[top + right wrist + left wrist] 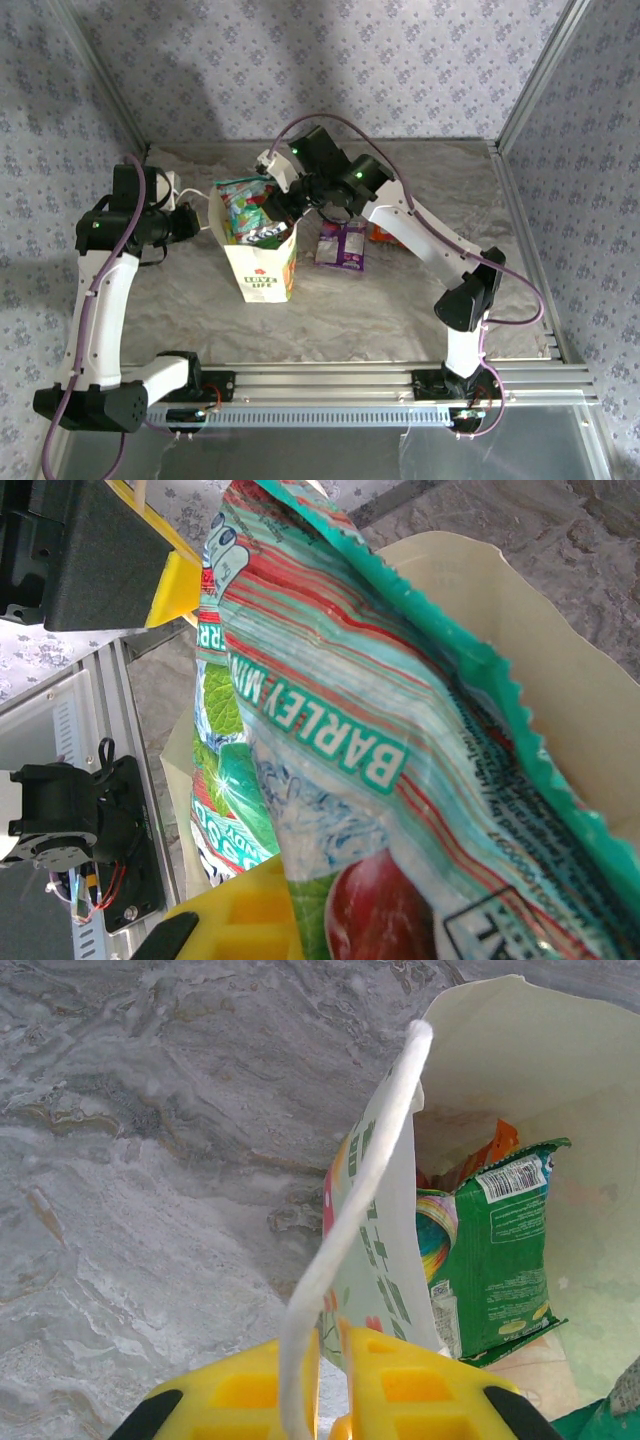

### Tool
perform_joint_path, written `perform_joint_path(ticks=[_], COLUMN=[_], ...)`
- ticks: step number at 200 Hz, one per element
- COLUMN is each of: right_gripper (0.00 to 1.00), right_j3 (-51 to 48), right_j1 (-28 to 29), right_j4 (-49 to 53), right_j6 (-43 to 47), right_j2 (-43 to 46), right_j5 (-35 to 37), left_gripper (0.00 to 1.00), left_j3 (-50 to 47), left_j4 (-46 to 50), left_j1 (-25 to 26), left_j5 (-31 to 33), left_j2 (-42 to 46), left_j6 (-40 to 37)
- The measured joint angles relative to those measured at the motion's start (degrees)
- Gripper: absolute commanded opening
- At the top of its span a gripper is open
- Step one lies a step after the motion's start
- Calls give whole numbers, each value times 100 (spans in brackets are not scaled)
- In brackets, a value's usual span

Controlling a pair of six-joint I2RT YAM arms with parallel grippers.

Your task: Place the snacks into the paper bag

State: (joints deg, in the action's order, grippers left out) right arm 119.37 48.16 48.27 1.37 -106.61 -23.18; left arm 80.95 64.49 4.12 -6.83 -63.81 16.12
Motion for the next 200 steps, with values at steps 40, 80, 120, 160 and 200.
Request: perform_joint_path(ticks=[40, 80, 120, 160, 200], right_gripper=[8, 9, 9, 15, 31], right_j3=[70, 313, 411, 411, 411], right_j1=[4, 20, 52, 52, 52], right_j4=[2, -2, 48, 212, 367], right_j6=[-181, -417, -636, -787, -990], right_j2=[-101, -321, -516, -529, -529], right_j5=[26, 17, 24, 46, 87], left_gripper=[15, 15, 15, 15, 15], left_j3=[0, 0, 0, 0, 0], left_j4=[0, 0, 0, -2, -2], left_j1=[0, 0, 0, 0, 0], left_j5=[0, 0, 0, 0, 0], left_j2=[0, 0, 0, 0, -2], left_j6=[0, 0, 0, 0, 0])
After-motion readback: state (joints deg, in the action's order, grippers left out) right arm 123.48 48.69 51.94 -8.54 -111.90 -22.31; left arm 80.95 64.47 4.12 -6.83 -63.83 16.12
